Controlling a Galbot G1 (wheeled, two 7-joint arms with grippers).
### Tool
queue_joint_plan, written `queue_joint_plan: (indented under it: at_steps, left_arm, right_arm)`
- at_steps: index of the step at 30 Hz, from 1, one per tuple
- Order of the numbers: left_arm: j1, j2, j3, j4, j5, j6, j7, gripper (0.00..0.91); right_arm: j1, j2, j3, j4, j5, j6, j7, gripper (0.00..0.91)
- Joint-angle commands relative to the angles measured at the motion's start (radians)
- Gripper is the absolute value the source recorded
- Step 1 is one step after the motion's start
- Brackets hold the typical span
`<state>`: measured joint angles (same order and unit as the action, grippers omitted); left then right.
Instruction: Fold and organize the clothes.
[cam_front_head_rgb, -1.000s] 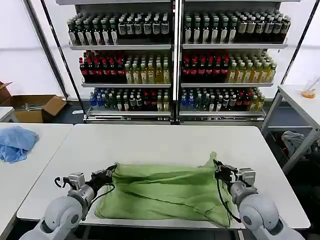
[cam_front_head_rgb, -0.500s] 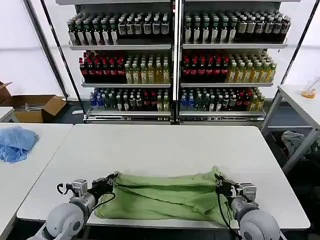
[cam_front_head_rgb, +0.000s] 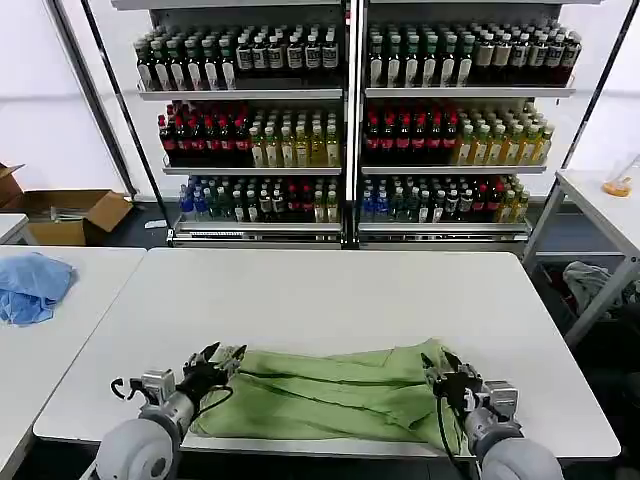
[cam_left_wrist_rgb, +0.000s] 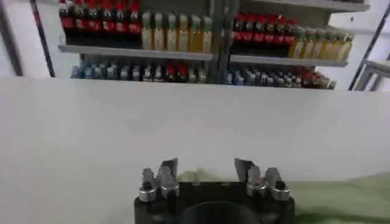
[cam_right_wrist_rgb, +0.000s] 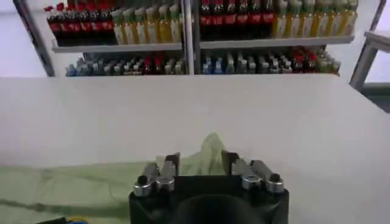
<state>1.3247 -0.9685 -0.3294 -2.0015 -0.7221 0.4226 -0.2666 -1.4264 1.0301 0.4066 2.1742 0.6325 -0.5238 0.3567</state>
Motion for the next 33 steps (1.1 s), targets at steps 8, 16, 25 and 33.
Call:
queue_joint_plan:
  at_steps: [8, 16, 25, 33]
  left_arm:
    - [0.101, -0.226, 0.048, 0.075, 0.274, -0.154, -0.146, 0.715]
    - [0.123, -0.232, 0.043, 0.087, 0.285, -0.183, -0.148, 0.020]
    - [0.128, -0.246, 0.020, 0.095, 0.210, -0.205, -0.134, 0.020]
    - [0.111, -0.175, -0.099, 0.078, 0.088, -0.220, -0.106, 0.030]
  right_arm:
    - [-0.142, 0.053, 0.070, 0.066, -0.087, 0.047, -0.013, 0.907]
    - [-0.142, 0.055, 0.073, 0.063, -0.086, 0.050, -0.011, 0.907]
    - [-0.128, 0.056, 0.070, 0.054, -0.084, 0.061, -0.006, 0.907]
    - [-0.122, 0.046, 0.078, 0.056, -0.077, 0.066, -0.008, 0.907]
